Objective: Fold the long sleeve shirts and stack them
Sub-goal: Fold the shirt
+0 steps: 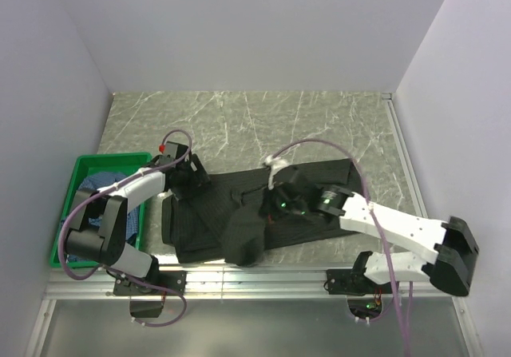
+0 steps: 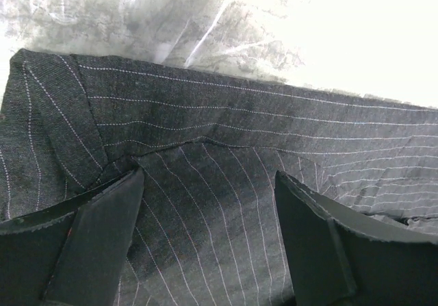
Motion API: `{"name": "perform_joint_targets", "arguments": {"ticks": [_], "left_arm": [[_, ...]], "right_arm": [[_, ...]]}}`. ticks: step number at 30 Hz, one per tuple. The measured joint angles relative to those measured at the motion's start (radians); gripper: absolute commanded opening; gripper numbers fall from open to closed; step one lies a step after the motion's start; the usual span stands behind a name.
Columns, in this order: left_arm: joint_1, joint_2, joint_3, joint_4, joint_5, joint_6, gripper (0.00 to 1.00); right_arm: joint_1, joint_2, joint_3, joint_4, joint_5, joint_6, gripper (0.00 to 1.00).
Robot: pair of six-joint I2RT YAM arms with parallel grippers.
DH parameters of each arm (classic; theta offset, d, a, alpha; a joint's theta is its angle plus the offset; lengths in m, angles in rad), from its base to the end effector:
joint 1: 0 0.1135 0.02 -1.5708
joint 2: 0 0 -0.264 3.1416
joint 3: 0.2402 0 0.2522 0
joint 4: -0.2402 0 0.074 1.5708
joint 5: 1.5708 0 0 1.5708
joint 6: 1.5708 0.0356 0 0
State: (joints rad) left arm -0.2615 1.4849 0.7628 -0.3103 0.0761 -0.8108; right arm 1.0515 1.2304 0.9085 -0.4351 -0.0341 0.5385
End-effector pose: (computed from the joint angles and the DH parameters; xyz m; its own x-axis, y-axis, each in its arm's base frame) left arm 0.2669 -0.0742 0.1656 -0.7855 -0.5379 -0.3059 -0.3976 0.8175 -0.4166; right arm 0.1294 0.2288 0.2665 -0.7439 -0.2685 -0.6120 -0.5806 0.7131 0.3929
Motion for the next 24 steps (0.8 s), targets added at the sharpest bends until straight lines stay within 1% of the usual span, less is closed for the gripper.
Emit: {"name": "perform_joint_targets", "arguments": {"ticks": [5, 9, 14, 17, 24], "left_arm": [[-0.006, -0.001, -0.004, 0.011, -0.015, -0.014, 0.84], [-0.008, 0.001, -0.006, 0.018, -0.022, -0.022, 0.84], [-0.01, 0.003, -0.006, 0.025, -0.025, -0.023, 0.84], [-0.013, 0.003, -0.006, 0.029, -0.03, -0.023, 0.84], [-0.013, 0.003, -0.007, 0.03, -0.032, -0.026, 0.84]], "right_arm": [[-0.16, -0.122, -0.056, 0.038, 0.129, 0.095, 0.0], [-0.239, -0.18, -0.105, 0.059, 0.244, 0.165, 0.0], [-0.281, -0.198, -0.207, 0.054, 0.376, 0.249, 0.0], [-0.291, -0.205, -0.256, 0.023, 0.447, 0.309, 0.0], [-0.295, -0.306, -0.274, -0.097, 0.528, 0.42, 0.0]]}}
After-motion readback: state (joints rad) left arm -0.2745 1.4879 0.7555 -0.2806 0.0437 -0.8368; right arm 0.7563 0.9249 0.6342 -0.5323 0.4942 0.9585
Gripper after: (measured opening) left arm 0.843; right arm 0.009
